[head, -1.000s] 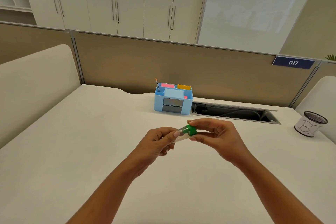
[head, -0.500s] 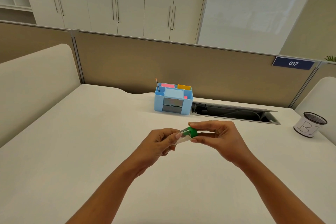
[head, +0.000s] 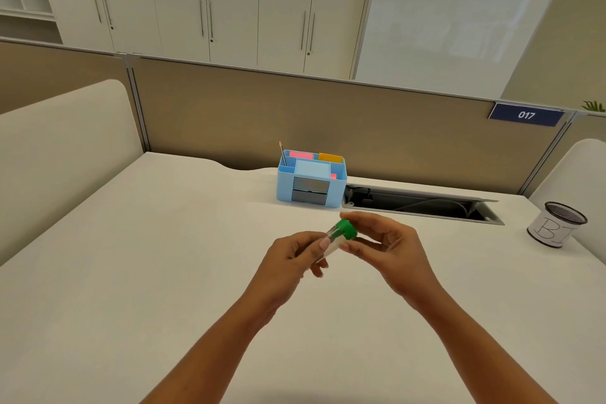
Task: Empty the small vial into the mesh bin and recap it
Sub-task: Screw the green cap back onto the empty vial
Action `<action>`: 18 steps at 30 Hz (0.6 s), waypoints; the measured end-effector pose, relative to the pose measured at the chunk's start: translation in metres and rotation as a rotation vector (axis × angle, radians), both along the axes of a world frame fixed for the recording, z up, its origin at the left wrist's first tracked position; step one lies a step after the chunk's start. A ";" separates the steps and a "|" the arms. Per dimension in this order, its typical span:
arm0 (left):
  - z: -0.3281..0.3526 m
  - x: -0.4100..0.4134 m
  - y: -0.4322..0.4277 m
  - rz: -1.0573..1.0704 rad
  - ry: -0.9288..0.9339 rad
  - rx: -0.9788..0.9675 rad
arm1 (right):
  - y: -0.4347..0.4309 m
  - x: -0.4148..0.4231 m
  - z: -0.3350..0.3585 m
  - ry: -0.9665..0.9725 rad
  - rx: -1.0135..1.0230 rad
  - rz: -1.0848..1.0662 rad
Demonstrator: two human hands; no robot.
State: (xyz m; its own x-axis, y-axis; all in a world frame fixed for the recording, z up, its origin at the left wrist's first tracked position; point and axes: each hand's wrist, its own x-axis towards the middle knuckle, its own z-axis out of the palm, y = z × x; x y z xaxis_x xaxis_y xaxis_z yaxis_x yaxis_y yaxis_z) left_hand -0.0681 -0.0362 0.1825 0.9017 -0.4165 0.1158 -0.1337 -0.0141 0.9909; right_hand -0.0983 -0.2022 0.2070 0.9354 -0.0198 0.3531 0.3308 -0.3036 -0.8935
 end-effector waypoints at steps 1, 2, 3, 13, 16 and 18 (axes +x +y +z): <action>-0.001 -0.002 -0.002 0.010 0.030 -0.026 | 0.002 0.000 -0.001 -0.006 -0.005 -0.015; -0.002 -0.003 -0.004 0.017 0.059 -0.058 | 0.005 0.000 -0.002 -0.009 -0.023 -0.017; -0.002 -0.005 -0.005 0.022 0.089 -0.094 | 0.008 0.000 -0.003 -0.010 -0.061 -0.010; -0.004 -0.006 -0.007 0.017 0.254 -0.249 | 0.020 0.006 -0.016 -0.010 -0.436 0.043; -0.006 -0.005 -0.006 0.017 0.254 -0.245 | 0.020 0.008 -0.018 0.007 -0.500 0.052; -0.006 -0.005 -0.005 0.014 0.257 -0.251 | 0.020 0.009 -0.020 -0.020 -0.494 0.023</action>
State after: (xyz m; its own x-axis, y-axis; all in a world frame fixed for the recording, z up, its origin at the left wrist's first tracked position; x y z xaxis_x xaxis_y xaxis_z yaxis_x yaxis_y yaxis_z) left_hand -0.0730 -0.0416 0.1768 0.9201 -0.3914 -0.0183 0.1187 0.2339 0.9650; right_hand -0.0897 -0.1818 0.1870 0.9267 0.1747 0.3328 0.3577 -0.6821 -0.6378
